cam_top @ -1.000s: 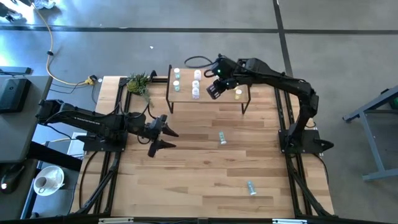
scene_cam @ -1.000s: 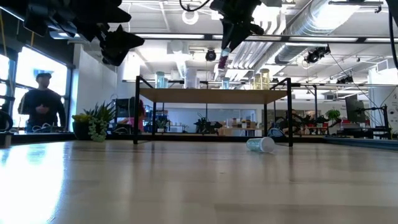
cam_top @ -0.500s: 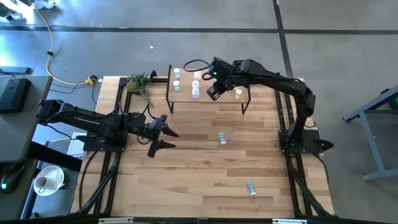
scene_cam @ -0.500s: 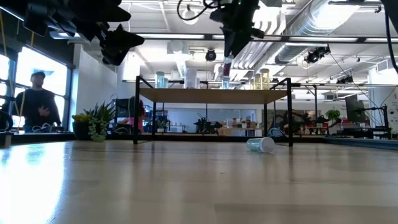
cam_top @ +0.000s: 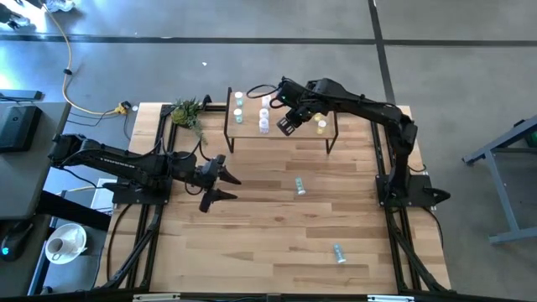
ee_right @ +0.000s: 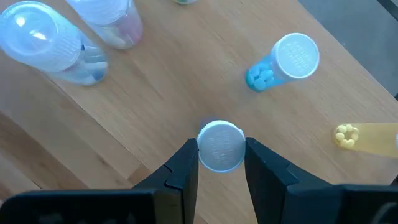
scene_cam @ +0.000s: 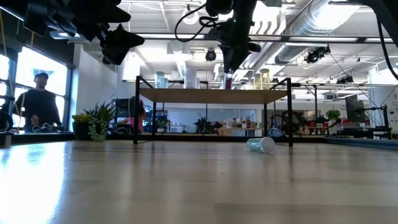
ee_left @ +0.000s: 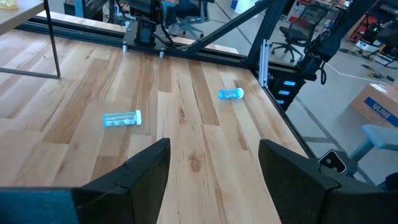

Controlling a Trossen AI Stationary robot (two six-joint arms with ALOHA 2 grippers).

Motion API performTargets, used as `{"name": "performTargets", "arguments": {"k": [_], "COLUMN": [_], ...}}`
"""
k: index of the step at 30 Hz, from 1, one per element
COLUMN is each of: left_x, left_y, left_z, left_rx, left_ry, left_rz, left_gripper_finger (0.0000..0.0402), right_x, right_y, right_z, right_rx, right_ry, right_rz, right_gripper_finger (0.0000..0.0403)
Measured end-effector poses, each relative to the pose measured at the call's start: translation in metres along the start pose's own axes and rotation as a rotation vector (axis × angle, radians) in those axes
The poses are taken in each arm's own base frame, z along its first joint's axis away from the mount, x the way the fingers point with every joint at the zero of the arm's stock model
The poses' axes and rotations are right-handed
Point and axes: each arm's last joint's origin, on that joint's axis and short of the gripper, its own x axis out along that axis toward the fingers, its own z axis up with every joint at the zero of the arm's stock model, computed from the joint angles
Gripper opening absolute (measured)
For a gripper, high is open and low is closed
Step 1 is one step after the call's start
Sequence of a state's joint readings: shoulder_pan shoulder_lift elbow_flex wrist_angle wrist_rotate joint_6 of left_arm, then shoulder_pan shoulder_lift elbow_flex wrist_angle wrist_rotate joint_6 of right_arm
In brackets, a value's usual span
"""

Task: Pick and place medicine bottles onto shelf by color
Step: Put the bottom blue pill bottle on the shelf aligned with the other blue pill bottle

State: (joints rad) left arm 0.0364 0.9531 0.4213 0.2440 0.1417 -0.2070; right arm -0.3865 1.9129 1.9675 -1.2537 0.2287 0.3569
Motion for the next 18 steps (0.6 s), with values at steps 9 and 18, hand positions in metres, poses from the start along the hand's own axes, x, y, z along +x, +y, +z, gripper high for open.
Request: {"name": "performTargets", "arguments": {"k": [9, 18], "left_x": [0.0000, 0.0000], "left_y": [0.0000, 0.0004], "left_z": [0.0000, -0.0015], "left_rx": [-0.002, -0.003], "left_ry": [0.000, 0.015], "left_rz": [0.000, 0.003], "left_gripper_finger": [0.0234, 0.0234], "right_x": [0.0041, 0.0068], "right_y": [0.0011, 0.0010], "right_z": [0.0014, 0.0024], "right_rx": [0.001, -0.007], "right_ry": [0.009, 0.015], "right_rz": [0.025, 0.028], "right_gripper_finger": [0.0097, 0.0097]}}
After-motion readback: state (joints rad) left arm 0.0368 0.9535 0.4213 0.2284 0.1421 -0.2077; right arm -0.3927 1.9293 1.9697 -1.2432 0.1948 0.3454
